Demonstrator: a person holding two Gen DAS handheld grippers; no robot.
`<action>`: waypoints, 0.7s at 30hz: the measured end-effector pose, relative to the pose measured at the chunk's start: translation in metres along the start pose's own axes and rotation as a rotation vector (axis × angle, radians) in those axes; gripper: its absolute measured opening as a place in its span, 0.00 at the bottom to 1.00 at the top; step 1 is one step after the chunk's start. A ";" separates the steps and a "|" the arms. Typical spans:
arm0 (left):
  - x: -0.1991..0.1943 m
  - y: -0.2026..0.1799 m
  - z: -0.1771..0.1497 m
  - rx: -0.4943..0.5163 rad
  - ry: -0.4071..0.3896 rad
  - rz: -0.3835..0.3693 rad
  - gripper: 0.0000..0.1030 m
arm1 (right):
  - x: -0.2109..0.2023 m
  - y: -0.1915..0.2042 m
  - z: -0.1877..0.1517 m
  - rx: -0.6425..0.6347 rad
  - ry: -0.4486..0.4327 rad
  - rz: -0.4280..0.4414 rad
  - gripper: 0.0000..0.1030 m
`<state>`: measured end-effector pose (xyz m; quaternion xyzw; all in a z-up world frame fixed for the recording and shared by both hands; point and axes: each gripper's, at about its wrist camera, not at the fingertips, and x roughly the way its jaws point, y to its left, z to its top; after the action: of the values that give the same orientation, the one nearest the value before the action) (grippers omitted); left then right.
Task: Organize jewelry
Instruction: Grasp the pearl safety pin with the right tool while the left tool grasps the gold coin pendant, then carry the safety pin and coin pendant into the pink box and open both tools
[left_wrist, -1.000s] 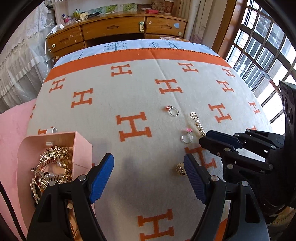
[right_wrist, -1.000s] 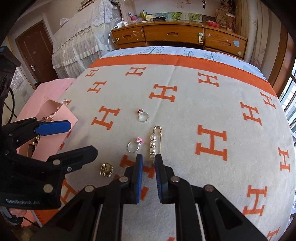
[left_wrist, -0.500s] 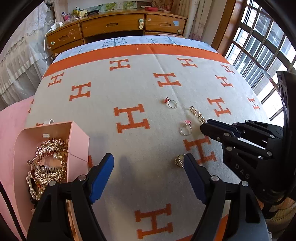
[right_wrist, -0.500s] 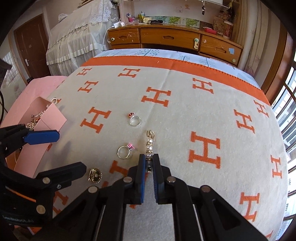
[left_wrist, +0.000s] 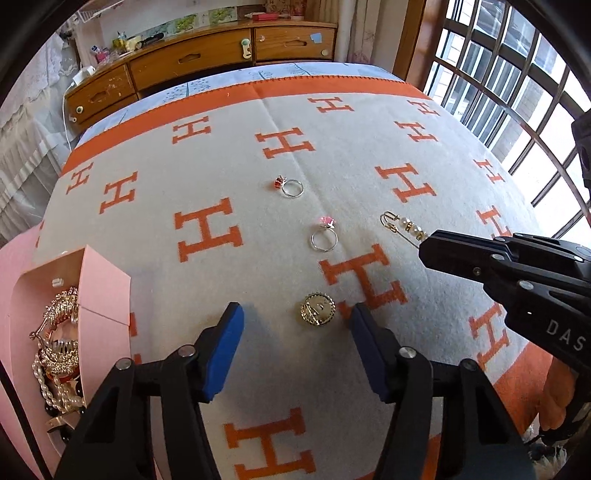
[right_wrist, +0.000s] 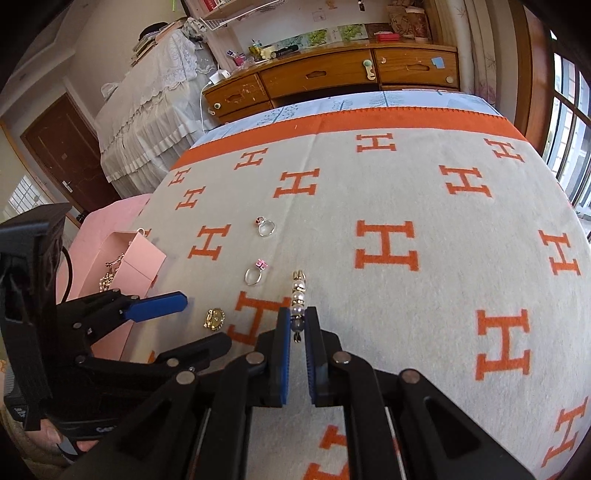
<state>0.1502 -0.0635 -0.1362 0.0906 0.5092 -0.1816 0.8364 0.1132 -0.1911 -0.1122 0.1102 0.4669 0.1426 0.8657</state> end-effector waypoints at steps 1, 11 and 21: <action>0.001 -0.002 0.000 0.005 -0.002 0.006 0.49 | 0.000 -0.002 0.001 0.002 -0.004 0.005 0.07; -0.003 -0.004 0.001 -0.006 -0.017 0.020 0.15 | -0.010 -0.006 -0.002 0.020 -0.035 0.041 0.07; -0.044 0.007 -0.013 -0.060 -0.079 0.043 0.15 | -0.035 0.011 -0.004 -0.012 -0.084 0.068 0.07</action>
<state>0.1241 -0.0436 -0.1031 0.0692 0.4790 -0.1516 0.8619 0.0898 -0.1930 -0.0842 0.1265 0.4254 0.1699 0.8799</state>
